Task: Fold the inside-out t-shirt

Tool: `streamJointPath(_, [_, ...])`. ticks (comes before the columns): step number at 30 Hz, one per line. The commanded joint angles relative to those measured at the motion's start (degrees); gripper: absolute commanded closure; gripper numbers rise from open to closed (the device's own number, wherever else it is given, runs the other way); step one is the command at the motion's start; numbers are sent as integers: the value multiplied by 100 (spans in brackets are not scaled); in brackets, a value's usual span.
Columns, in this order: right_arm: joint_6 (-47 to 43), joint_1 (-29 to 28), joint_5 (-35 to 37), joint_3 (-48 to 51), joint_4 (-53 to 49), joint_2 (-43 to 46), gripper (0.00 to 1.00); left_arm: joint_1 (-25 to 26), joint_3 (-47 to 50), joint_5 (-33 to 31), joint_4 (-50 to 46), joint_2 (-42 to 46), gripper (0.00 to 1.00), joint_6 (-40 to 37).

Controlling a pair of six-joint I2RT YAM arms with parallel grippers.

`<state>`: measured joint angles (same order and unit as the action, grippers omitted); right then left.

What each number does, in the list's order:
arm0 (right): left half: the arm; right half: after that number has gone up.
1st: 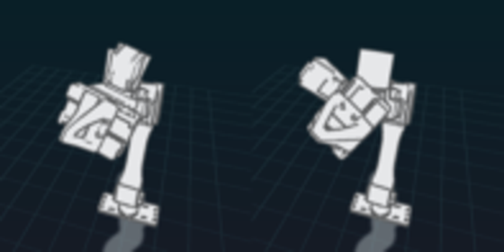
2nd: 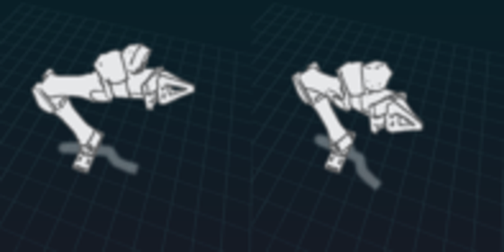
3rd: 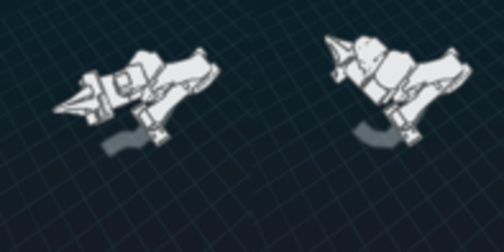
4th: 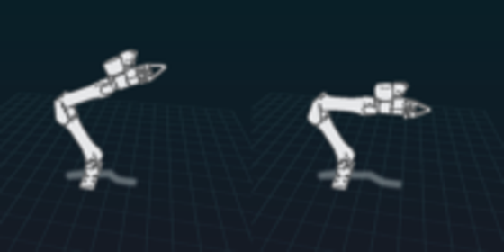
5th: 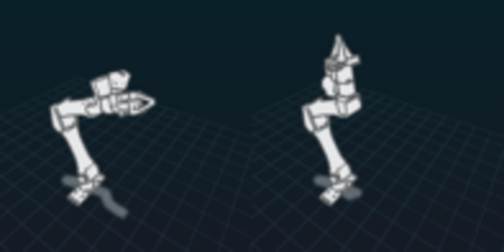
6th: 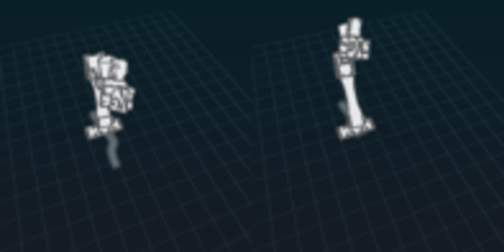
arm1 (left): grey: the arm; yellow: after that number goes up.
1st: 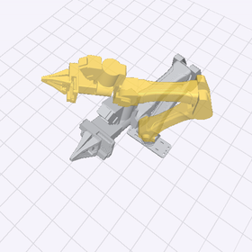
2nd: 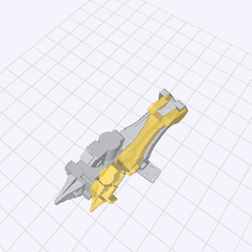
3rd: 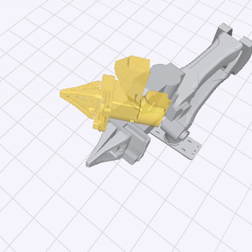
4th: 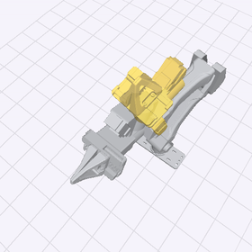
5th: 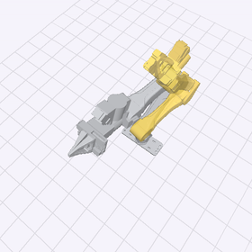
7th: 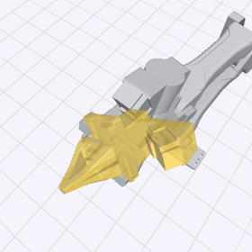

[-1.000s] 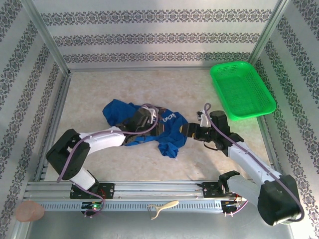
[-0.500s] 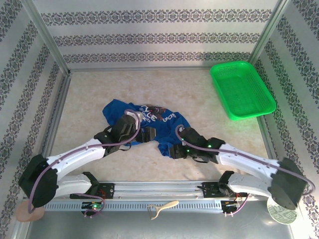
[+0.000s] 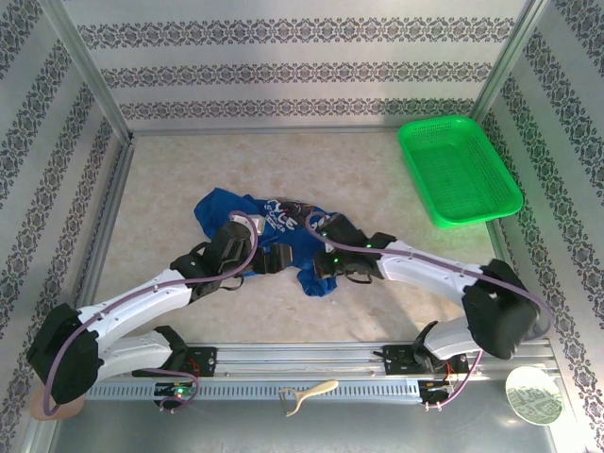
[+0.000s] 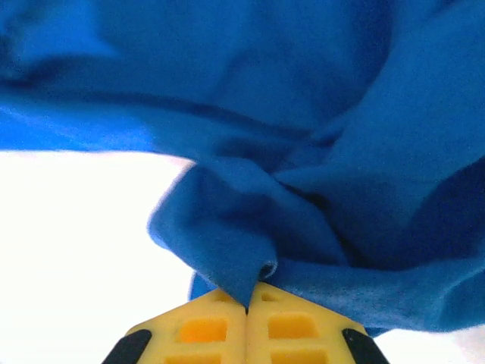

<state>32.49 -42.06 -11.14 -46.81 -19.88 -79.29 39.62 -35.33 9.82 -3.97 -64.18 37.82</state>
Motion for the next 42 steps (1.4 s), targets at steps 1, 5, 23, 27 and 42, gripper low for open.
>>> streamJointPath(1, [-105,651,-2229,245,988,624,100,-50,184,563,711,-228,10,187])
streamJointPath(5, [-13,1195,-3774,315,1601,1017,100,-14,389,903,1433,-493,8,278])
streamJointPath(23, [466,1992,-4746,971,2775,856,100,-7,-320,1039,2650,-1527,87,68])
streamJointPath(27, [475,2660,-4305,1224,2244,1486,100,-9,-617,794,2002,-1103,39,-190])
streamJointPath(42, [389,3729,-828,1716,-897,3608,41,-2106,51,-736,-2087,783,1,-113])
